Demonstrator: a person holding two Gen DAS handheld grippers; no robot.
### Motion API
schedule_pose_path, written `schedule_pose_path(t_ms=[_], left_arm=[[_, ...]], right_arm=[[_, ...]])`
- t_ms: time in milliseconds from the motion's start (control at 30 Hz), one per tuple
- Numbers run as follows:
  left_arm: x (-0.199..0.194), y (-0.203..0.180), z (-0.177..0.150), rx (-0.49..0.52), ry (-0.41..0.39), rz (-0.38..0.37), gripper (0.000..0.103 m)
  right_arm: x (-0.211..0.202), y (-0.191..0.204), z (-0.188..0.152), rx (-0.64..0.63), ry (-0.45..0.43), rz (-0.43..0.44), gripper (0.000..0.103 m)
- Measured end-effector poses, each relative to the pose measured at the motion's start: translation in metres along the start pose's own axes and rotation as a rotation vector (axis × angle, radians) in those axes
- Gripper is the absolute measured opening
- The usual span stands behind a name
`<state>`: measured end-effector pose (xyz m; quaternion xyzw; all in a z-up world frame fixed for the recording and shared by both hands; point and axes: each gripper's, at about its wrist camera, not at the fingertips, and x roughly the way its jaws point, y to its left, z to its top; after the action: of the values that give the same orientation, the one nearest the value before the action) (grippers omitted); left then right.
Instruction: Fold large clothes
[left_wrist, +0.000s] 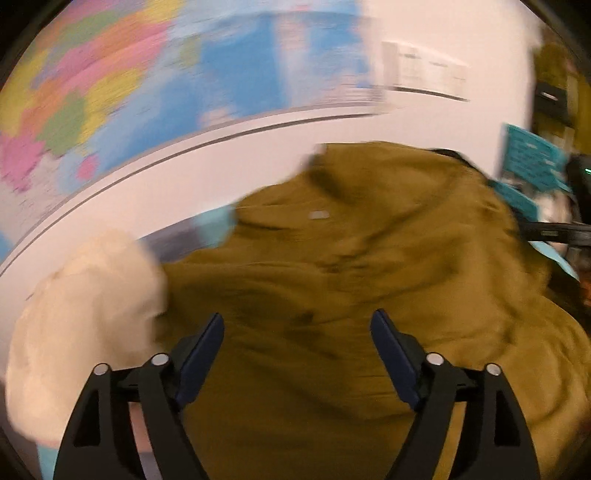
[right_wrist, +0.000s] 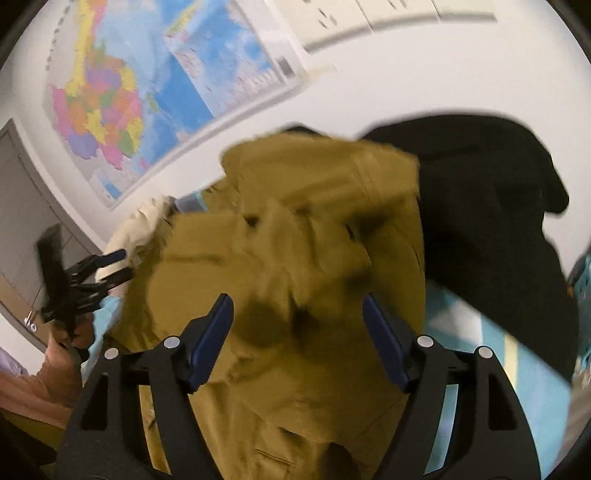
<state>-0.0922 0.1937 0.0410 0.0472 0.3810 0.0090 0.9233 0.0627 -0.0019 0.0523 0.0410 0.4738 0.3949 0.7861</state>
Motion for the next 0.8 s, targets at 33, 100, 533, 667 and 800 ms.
schedule_pose_path(t_ms=[33, 100, 533, 667, 800], left_arm=[[0.005, -0.008, 0.0, 0.022, -0.003, -0.004, 0.083], [0.016, -0.029, 0.002, 0.062, 0.027, -0.024, 0.083], [0.084, -0.013, -0.002, -0.078, 0.205, 0.094, 0.083], [0.087, -0.009, -0.004, -0.084, 0.213, 0.141, 0.083], [0.097, -0.001, -0.002, -0.11, 0.226, 0.203, 0.083]], right_arm=[[0.005, 0.001, -0.001, 0.0, -0.006, 0.007, 0.048], [0.009, 0.013, 0.005, 0.0, -0.014, 0.039, 0.005], [-0.032, 0.037, 0.007, -0.101, -0.064, -0.176, 0.046], [0.002, 0.016, -0.008, -0.036, -0.005, -0.105, 0.046], [0.004, 0.051, -0.007, -0.12, -0.033, -0.163, 0.042]])
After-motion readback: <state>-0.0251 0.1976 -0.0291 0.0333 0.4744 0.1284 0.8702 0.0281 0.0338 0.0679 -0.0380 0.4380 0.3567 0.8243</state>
